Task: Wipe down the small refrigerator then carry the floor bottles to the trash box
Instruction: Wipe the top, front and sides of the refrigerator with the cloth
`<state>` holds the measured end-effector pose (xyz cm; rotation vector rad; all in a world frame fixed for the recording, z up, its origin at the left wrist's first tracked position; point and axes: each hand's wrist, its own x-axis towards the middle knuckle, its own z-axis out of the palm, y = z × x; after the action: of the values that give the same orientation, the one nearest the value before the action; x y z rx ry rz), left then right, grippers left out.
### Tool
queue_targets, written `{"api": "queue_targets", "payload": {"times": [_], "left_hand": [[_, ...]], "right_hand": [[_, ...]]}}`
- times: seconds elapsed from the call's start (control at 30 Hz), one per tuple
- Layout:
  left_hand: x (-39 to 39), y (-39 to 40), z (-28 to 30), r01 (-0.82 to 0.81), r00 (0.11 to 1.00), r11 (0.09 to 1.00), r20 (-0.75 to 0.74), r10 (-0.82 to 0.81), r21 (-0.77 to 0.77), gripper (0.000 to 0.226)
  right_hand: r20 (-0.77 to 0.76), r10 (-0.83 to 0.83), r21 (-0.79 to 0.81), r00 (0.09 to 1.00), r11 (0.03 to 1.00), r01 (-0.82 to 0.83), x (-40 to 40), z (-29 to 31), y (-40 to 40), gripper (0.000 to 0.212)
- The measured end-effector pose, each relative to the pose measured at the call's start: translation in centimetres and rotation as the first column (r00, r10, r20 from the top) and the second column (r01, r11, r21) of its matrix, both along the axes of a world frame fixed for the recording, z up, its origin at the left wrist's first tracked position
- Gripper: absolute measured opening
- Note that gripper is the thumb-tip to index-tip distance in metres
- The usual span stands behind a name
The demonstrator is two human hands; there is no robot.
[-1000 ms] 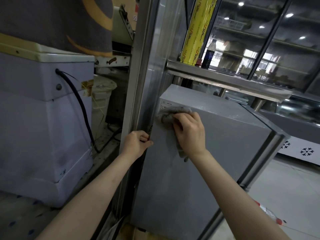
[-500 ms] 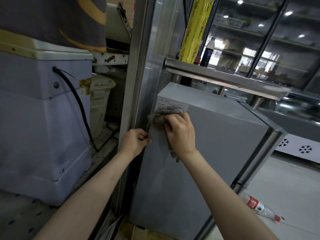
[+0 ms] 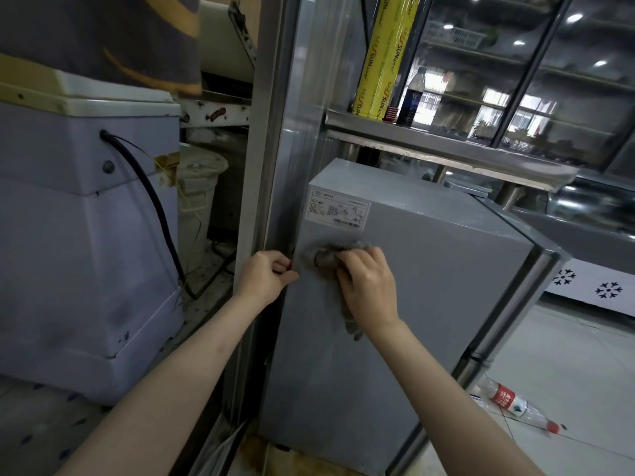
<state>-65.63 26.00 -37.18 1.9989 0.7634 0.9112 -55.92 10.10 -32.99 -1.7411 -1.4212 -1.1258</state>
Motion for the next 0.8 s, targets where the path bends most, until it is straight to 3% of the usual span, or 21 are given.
{"api": "queue_targets", "payload": {"times": [0.1, 0.27, 0.37, 0.5, 0.6, 0.67, 0.8], "left_hand": [[-0.1, 0.0, 0.3, 0.014, 1.000, 1.000, -0.020, -0.013, 0.018, 0.019], [-0.1, -0.1, 0.4, 0.004, 0.999, 1.000, -0.044, -0.003, 0.020, 0.019], [-0.1, -0.2, 0.4, -0.009, 0.999, 1.000, -0.049, 0.010, 0.021, 0.019], [-0.1, -0.5, 0.3, -0.040, 0.999, 0.999, -0.025, 0.040, 0.002, 0.020], [-0.2, -1.0, 0.8, -0.050, 0.999, 0.999, -0.003, 0.050, -0.019, 0.027], [-0.2, -1.3, 1.4, -0.065, 0.997, 0.997, 0.030, 0.066, -0.040, 0.031], [0.1, -1.3, 2.1, -0.091, 0.994, 0.995, 0.053, 0.093, -0.038, 0.030]], "right_hand": [[-0.008, -0.021, -0.021, 1.000, 1.000, 0.021, 0.5, -1.1, -1.0, 0.003], [-0.057, -0.027, 0.103, 0.998, 0.994, 0.033, 0.9, 2.2, -1.1, 0.010], [-0.012, -0.038, 0.113, 0.999, 0.993, 0.039, 1.2, 2.1, -1.2, 0.009], [0.143, -0.073, -0.063, 0.987, 0.995, 0.083, 2.0, -0.7, -1.9, 0.014], [0.122, -0.065, -0.133, 0.990, 0.988, 0.082, 1.5, -0.6, -2.3, 0.012], [0.040, -0.059, -0.051, 0.997, 0.997, 0.061, 1.1, 0.8, -2.6, 0.004], [-0.028, -0.101, 0.122, 0.994, 0.987, 0.104, 1.9, 4.0, -3.5, 0.012]]}}
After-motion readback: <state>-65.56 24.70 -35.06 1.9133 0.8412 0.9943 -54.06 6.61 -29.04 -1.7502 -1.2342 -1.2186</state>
